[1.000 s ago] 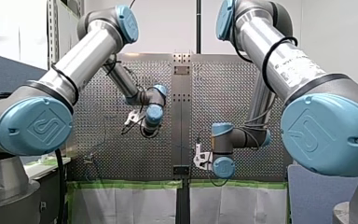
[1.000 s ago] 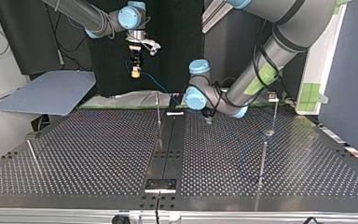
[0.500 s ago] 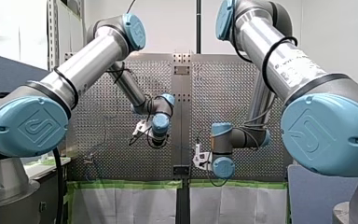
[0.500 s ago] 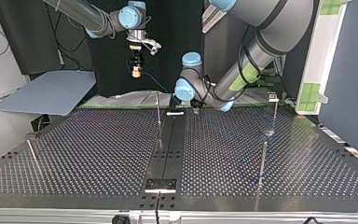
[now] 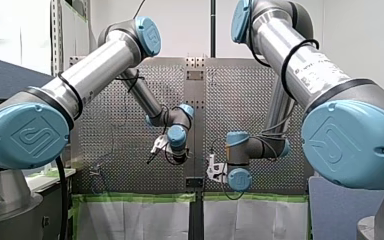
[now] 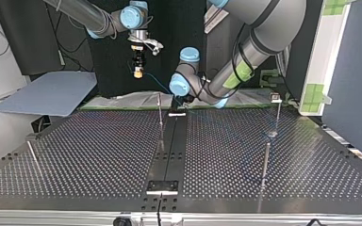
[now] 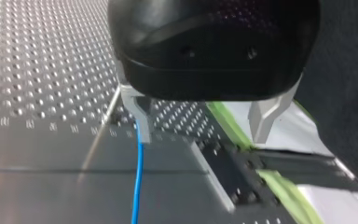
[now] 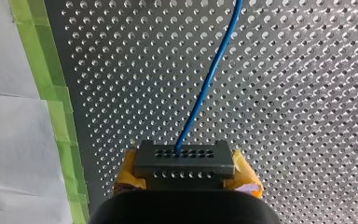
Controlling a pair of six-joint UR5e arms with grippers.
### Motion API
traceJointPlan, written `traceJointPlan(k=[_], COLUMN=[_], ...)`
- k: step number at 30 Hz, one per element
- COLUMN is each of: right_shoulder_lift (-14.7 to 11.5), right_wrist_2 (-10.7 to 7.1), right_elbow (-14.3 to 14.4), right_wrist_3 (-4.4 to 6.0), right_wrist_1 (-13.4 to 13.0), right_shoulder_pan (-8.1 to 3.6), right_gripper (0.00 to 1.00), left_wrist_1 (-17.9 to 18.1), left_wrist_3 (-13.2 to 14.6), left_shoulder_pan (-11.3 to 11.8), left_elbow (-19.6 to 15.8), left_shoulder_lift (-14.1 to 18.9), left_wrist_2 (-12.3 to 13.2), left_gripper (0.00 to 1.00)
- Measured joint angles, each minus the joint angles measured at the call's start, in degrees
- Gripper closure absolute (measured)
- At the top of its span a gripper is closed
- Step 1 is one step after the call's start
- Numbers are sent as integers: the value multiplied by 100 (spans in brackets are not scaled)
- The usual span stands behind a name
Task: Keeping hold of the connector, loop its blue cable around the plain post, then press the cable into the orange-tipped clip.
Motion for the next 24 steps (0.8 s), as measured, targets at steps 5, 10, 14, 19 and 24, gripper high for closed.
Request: traceJointPlan(k=[5,10,14,19,24], right_shoulder_lift=[0,-1,0,1,1], right_wrist_2=[1,1,4,6,5], right_elbow=[1,0,-1,0,-2], right_wrist_3=[-10,-16,-25,-35,-42], right_wrist_1=[47,84,102,102,89], right_shoulder_pan=[-1,-1,-2,0,-1], right_gripper=[100,100,100,100,100], left_wrist_1=[4,-70,-18,88,121], left_wrist_3=[-256,-346,-377,-504,-584], left_shoulder_pan=[-35,-89,-150,-190,-209], left_elbow=[-1,2,12,24,25], left_shoulder_lift=[-2,-141,-313,-375,-380], left_wrist_2=[281,517,658,914,1053], left_gripper=[0,0,0,0,0])
